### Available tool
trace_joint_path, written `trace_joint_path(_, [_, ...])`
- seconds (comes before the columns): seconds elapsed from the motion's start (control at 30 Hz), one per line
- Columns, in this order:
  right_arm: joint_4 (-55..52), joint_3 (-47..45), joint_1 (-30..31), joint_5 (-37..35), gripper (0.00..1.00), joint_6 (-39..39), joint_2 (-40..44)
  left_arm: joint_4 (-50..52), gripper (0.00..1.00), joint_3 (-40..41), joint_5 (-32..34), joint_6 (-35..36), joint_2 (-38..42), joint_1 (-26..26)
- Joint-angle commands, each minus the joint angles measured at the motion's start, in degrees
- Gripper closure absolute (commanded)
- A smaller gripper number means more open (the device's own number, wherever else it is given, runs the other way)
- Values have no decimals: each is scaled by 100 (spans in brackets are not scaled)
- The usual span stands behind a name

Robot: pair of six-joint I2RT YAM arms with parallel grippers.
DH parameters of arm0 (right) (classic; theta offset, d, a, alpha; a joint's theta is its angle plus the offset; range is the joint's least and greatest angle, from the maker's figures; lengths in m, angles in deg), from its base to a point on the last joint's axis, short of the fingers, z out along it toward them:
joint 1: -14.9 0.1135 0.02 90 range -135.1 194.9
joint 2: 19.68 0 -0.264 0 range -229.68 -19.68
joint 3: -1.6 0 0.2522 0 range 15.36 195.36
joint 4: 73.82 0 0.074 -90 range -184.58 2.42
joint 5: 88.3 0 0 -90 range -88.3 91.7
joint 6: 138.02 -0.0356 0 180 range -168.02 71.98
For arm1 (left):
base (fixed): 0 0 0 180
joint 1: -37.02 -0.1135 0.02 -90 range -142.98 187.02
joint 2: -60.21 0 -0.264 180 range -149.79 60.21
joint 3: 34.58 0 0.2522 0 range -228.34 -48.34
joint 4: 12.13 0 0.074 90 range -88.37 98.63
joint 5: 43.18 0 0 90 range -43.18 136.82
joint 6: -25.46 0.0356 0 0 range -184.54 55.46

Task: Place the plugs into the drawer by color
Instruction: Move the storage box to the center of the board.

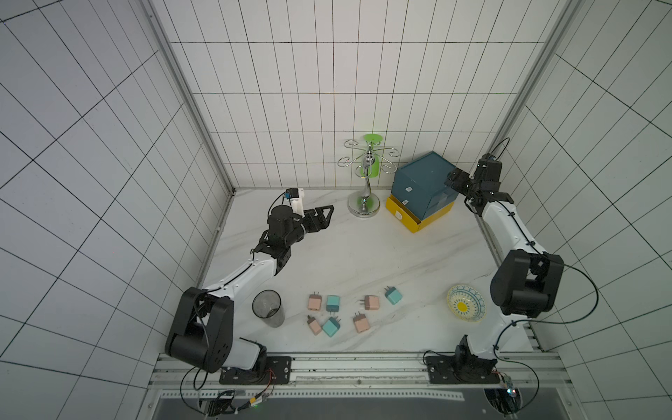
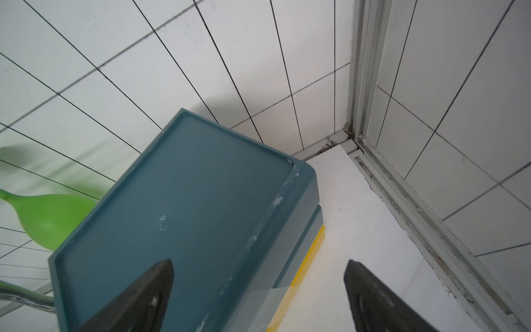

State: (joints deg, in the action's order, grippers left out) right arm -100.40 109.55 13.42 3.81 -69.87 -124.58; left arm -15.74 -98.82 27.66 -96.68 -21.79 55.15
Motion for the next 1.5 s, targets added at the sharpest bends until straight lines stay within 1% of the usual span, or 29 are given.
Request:
trace_joint_path(0.0, [-726,842,37,-49,5,-106,-389,55,9,-182,-120,164,-18,50])
trace_joint_path(0.07, [-891,1045,45,27,6,-135,-583,64,9,-182,-160,174,-10,59])
trace_joint_path(0.2, [-873,962,63,162,8,-239,-667,85,9,-190,-221,154,-9,67])
trace_joint_path(0.33, [-1018,1020,123,263,12,-224,-896,7,10,-177,-274,81,-79,81])
trace_joint_path(0.4, [-1028,942,147,369,14,-203,-951,-5,11,-198,-311,46,-161,93])
trace_joint_path(0.53, [-832,447,182,417,16,-97,-767,35,11,-243,-381,42,-271,103])
trace_joint_path(0.57, [-791,393,183,527,16,-58,-752,32,11,-234,-384,46,-273,102])
trace_joint_path(0.6, [-827,397,184,723,19,-7,-787,26,11,-240,-385,26,-283,99])
trace_joint_path(0.63, [-913,443,190,948,24,58,-834,14,11,-243,-402,7,-290,103])
trace_joint_path(0.7, [-1067,480,207,1250,31,171,-906,-29,11,-248,-454,-39,-299,103])
trace_joint_path(0.8, [-1314,369,271,1541,33,443,-853,7,11,-274,-538,-49,-283,107])
trace_joint_path(0.87, [-1460,276,297,1607,33,500,-750,64,11,-278,-528,-47,-257,103])
trace_joint_path(1.0, [-1865,196,351,2133,38,570,-641,77,11,-270,-551,-81,-216,110])
trace_joint_path(1.13, [-2262,-77,465,1970,37,653,-194,93,11,-261,-607,-126,-121,145])
trace_joint_path(1.23, [-2783,-141,534,1771,36,829,85,86,11,-259,-557,-135,-88,208])
trace_joint_path(1.3, [-3157,-164,588,1574,35,945,240,62,11,-299,-503,-132,-140,276])
trace_joint_path(1.4, [-3417,-362,653,1512,34,1084,511,-49,11,-391,-464,-213,-308,387])
trace_joint_path(1.47, [-3592,-481,666,1220,33,1103,714,-313,11,-428,-520,-323,-457,476])
